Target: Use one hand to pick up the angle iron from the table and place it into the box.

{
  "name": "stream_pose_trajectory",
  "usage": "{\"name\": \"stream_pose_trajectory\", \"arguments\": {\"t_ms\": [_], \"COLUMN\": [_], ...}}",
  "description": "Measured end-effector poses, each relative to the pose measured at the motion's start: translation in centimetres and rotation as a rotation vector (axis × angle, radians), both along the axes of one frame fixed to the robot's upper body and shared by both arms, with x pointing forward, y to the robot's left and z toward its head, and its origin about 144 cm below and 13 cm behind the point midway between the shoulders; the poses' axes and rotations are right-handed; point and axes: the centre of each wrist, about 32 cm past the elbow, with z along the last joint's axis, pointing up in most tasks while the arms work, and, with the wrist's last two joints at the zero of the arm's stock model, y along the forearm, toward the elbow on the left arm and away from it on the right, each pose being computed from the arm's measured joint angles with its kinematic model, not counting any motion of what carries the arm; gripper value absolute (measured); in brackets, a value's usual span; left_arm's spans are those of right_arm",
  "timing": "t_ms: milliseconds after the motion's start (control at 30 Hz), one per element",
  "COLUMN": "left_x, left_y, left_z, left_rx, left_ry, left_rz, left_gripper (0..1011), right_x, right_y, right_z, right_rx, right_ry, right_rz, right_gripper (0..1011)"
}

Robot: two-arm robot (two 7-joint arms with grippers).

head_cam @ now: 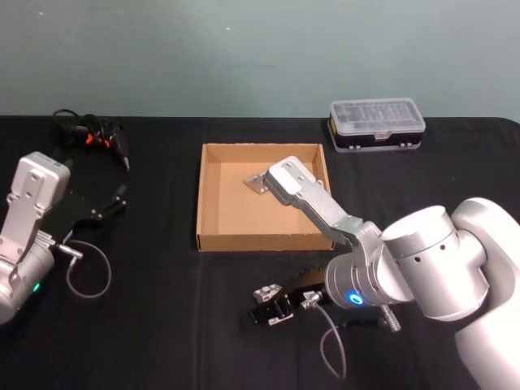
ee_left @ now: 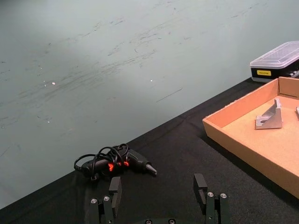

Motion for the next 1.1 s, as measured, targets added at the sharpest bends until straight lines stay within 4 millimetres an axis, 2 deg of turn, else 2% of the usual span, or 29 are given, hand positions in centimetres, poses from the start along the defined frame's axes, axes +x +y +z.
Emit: {"name": "stream_pose_trajectory", "arguments": {"t_ms": [433,833,1033,1100], "left_x": [0.00,0.00,0.00,0.00], "left_y": [0.00,0.00,0.00,0.00], "left_z": [0.00,0.00,0.00,0.00], "left_rx": [0.000,0.000,0.000,0.000], "left_ry": [0.000,0.000,0.000,0.000], "left_rz": [0.000,0.000,0.000,0.000], "left_gripper": [1011,1011,1011,1011], "right_x": [0.22,0.16,0.13,0.13], "right_y": [-0.04,-0.02,-0.02,-0.02], "right_z": [-0.08,-0.05,-0.05,-0.05], "right_rx": [0.008,0.007,0.006,0.006], "right_ry": [-0.002,-0.002,-0.001,-0.001], "right_rz": [0.004,0.004,0.004,0.004], "right_gripper": [991,706,490,474]}}
